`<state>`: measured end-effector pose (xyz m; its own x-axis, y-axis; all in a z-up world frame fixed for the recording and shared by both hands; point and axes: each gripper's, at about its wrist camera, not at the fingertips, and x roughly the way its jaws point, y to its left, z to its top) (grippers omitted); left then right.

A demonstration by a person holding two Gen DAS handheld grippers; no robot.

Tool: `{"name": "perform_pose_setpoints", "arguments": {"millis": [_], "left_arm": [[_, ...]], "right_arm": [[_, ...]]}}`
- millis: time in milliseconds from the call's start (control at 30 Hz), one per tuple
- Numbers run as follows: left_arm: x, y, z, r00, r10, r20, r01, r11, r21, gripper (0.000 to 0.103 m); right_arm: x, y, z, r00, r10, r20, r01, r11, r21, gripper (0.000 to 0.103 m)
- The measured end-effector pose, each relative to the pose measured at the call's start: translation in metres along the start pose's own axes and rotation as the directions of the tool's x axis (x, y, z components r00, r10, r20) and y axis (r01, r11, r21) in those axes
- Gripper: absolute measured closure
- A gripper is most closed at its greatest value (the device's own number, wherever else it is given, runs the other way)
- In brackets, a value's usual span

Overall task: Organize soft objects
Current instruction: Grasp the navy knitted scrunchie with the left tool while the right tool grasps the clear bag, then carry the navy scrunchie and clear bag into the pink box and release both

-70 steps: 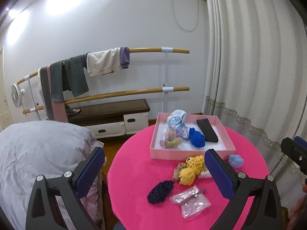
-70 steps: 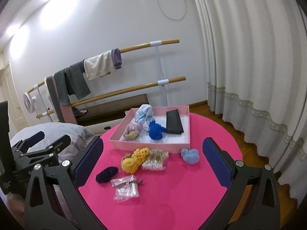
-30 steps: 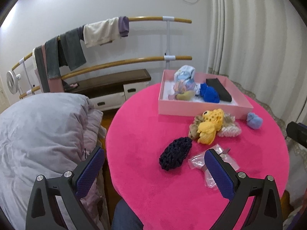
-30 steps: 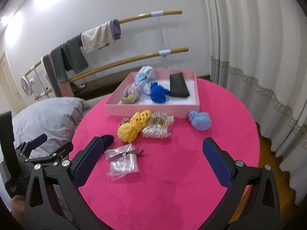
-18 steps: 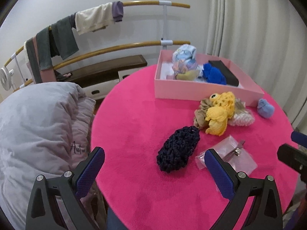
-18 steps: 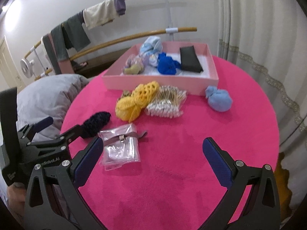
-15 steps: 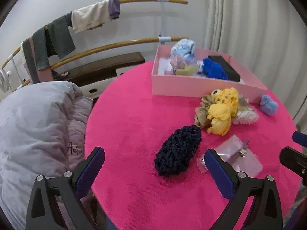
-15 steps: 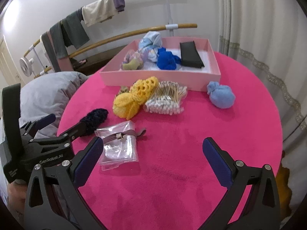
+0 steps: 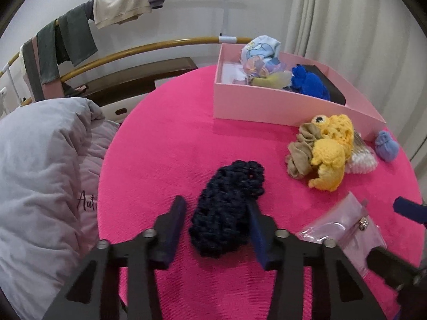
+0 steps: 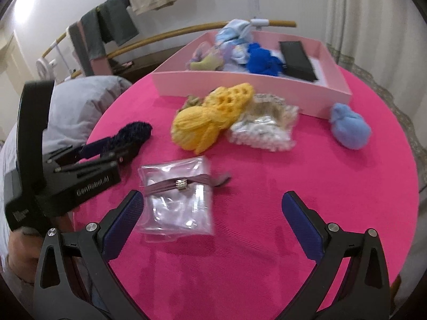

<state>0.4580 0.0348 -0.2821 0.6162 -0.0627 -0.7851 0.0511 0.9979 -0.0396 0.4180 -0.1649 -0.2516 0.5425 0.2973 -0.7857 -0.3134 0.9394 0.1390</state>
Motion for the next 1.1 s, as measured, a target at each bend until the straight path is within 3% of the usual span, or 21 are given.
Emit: {"name": "perform_pose_setpoints", "arguments": {"millis": [200,267,367,400,433,700,1100], "left_arm": [[-0.009,0.003,-0.005,1.0,0.009,0.005,-0.009,1.0,0.0,0.072],[-0.013,0.0,-0.007,1.0,0.011,0.005,-0.011,1.0,-0.004,0.073],[-0.016,0.0,-0.009,1.0,0.014,0.001,-0.014,1.0,-0.013,0.074],[-0.017,-0.001,-0.009,1.0,0.016,0.001,-0.016,1.0,-0.013,0.076],[-0.018,-0.002,-0.009,1.0,0.017,0.0,-0.017,1.0,-0.013,0.079],[-0.031,-0.007,-0.011,1.0,0.003,-0.002,-0.003,1.0,-0.025,0.09],[-0.068,-0.02,-0.009,0.999,0.008,0.039,-0.007,1.0,-0.021,0.091]], "right_arm": [[0.025,0.02,-0.003,0.999,0.005,-0.032,-0.007,0.998,-0.057,0.0],[0.032,0.026,-0.006,0.999,-0.027,-0.041,0.024,0.996,-0.082,0.002],[0.029,0.027,-0.008,0.997,-0.074,-0.011,0.072,0.993,-0.094,0.023],[0.027,0.025,-0.008,0.997,-0.077,-0.006,0.076,0.993,-0.089,0.036],[0.025,0.021,-0.007,0.997,-0.079,-0.002,0.079,0.993,-0.086,0.04],[0.009,-0.006,-0.01,0.999,-0.039,0.016,0.04,0.999,-0.006,0.042],[-0.023,-0.028,-0.005,0.997,-0.034,0.074,0.031,0.999,0.039,0.042]]}}
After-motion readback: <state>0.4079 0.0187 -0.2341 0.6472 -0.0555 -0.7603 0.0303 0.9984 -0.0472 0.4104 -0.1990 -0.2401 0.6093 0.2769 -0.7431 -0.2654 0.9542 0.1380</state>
